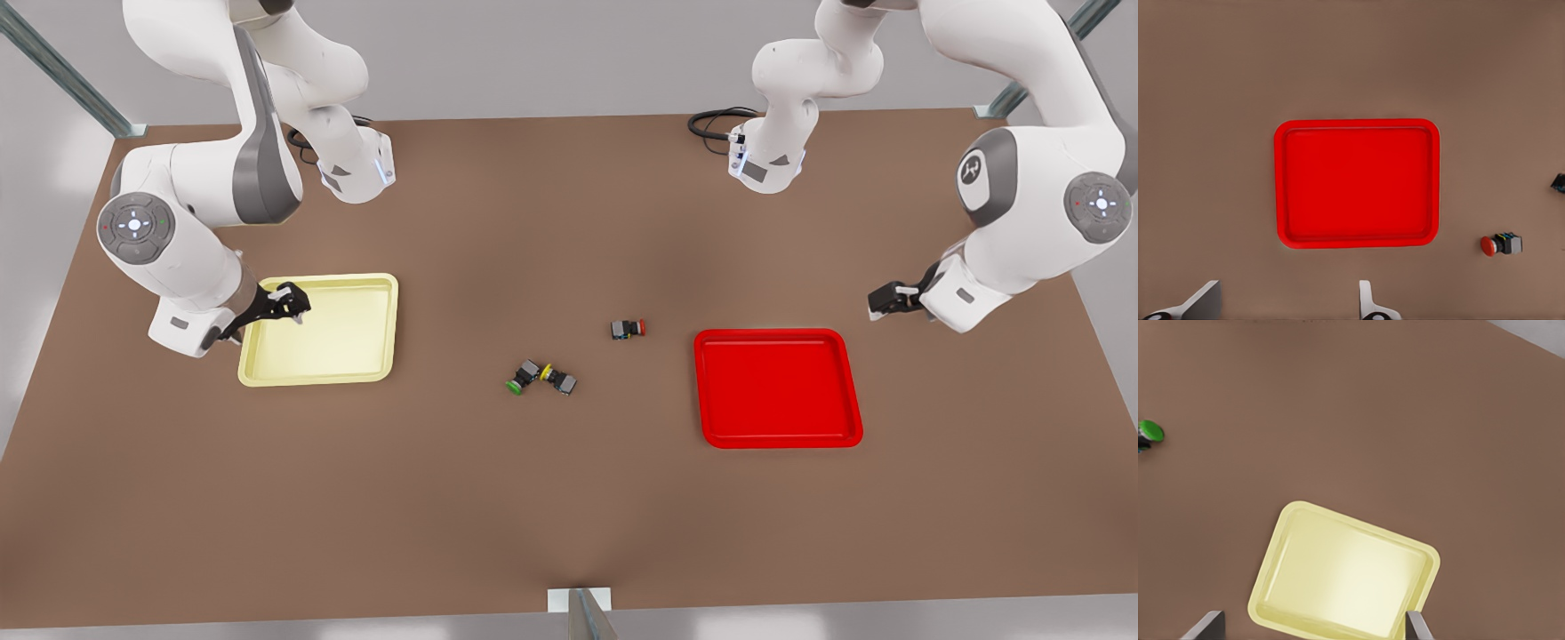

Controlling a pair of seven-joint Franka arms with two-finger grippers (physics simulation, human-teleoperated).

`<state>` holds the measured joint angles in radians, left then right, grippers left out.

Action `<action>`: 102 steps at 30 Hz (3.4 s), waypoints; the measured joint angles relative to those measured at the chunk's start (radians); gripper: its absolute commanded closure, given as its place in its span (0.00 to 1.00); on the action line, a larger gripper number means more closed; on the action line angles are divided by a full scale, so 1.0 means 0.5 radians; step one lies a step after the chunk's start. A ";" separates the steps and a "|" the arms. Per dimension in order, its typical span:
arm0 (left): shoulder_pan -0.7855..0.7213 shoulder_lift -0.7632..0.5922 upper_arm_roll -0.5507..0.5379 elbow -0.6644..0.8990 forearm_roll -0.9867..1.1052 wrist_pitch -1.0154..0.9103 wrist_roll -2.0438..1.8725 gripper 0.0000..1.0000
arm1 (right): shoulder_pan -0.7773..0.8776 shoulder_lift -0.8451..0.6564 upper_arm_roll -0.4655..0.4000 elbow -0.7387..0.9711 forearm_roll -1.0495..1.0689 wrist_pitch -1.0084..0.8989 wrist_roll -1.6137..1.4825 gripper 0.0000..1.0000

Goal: Place the switches on the corresponding trays according to their colors

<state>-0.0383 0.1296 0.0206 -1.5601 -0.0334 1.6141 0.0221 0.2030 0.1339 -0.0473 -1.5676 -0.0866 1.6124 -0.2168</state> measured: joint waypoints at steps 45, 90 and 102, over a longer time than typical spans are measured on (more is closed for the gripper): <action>-1.324 0.833 -0.010 -0.676 -0.123 1.623 -5.215 0.00 | 1.189 1.625 -0.011 0.488 0.317 1.403 -0.097 0.00; -1.597 0.697 0.514 -0.486 -0.170 1.118 -4.129 0.50 | 0.849 1.175 -0.276 0.440 0.314 0.927 -0.231 0.65; -1.254 0.769 0.778 -0.398 -0.040 0.840 -3.819 0.00 | 0.738 0.325 -0.681 -1.123 0.035 1.137 -0.551 0.63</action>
<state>-0.6651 0.5140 0.4094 -1.7590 -0.0533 2.0341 -1.8874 0.5722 0.2963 -0.3878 -2.1291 -0.0693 2.1808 -0.4921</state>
